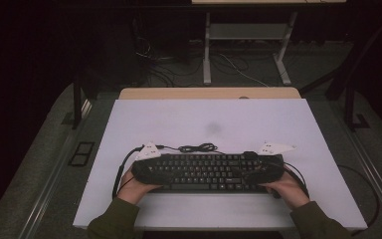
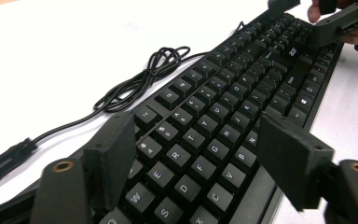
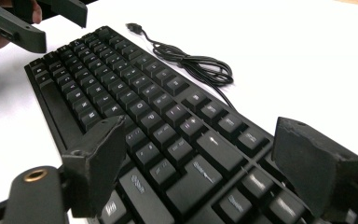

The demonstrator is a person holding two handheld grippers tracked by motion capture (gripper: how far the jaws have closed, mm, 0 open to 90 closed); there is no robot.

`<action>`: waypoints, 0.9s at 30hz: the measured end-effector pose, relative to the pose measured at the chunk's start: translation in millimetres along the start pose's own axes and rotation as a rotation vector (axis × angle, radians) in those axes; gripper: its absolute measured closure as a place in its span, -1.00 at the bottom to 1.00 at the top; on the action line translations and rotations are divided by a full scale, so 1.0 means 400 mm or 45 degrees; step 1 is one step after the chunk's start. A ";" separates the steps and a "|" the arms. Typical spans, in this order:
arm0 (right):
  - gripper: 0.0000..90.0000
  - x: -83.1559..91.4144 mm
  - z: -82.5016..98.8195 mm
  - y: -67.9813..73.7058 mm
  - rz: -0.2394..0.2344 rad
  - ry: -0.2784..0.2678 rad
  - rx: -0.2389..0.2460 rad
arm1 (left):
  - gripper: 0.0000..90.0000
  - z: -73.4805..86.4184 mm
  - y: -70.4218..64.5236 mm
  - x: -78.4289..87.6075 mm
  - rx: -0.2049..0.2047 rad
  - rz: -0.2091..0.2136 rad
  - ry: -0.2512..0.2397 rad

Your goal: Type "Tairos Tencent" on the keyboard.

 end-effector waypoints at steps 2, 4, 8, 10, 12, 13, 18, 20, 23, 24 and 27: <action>-0.61 0.010 0.010 -0.007 0.008 0.007 0.004 | -0.44 0.006 0.002 0.007 0.000 -0.003 0.001; -0.61 0.019 0.017 -0.014 0.013 -0.010 -0.006 | -0.48 0.010 0.002 0.013 0.008 -0.006 -0.008; -0.61 0.038 0.029 -0.027 0.021 -0.024 -0.011 | -0.54 0.019 0.006 0.025 0.015 -0.012 -0.019; -0.62 0.044 0.036 -0.032 0.023 -0.025 -0.006 | -0.57 0.024 0.007 0.031 0.015 -0.014 -0.023; -0.64 0.049 0.043 -0.033 0.015 -0.022 -0.005 | -0.61 0.029 0.008 0.037 0.016 -0.016 -0.030; -0.64 0.052 0.047 -0.033 0.013 -0.020 0.000 | -0.63 0.032 0.009 0.038 0.014 -0.016 -0.031; -0.68 0.066 0.066 -0.036 0.007 -0.018 0.005 | -0.69 0.048 0.013 0.046 0.020 -0.029 -0.034; -0.68 0.072 0.072 -0.038 0.008 -0.025 0.001 | -0.70 0.055 0.016 0.049 0.022 -0.035 -0.027; -0.68 0.079 0.083 -0.042 0.007 -0.027 -0.001 | -0.70 0.060 0.018 0.050 0.031 -0.035 -0.031; -0.68 0.082 0.087 -0.043 0.006 -0.023 -0.003 | -0.70 0.062 0.017 0.051 0.036 -0.034 -0.033; -0.69 0.095 0.096 -0.050 0.009 -0.027 0.000 | -0.72 0.066 0.018 0.055 0.025 -0.041 -0.039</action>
Point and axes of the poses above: each handheld gripper's, and its own axes: x roughly backward along the jaws, z roughly out of its underside, y roughly to its left, the point moved 9 cm from there along -x, roughly forward along the jaws, and after that the axes turned 11 degrees about y, right-handed, at the moved point
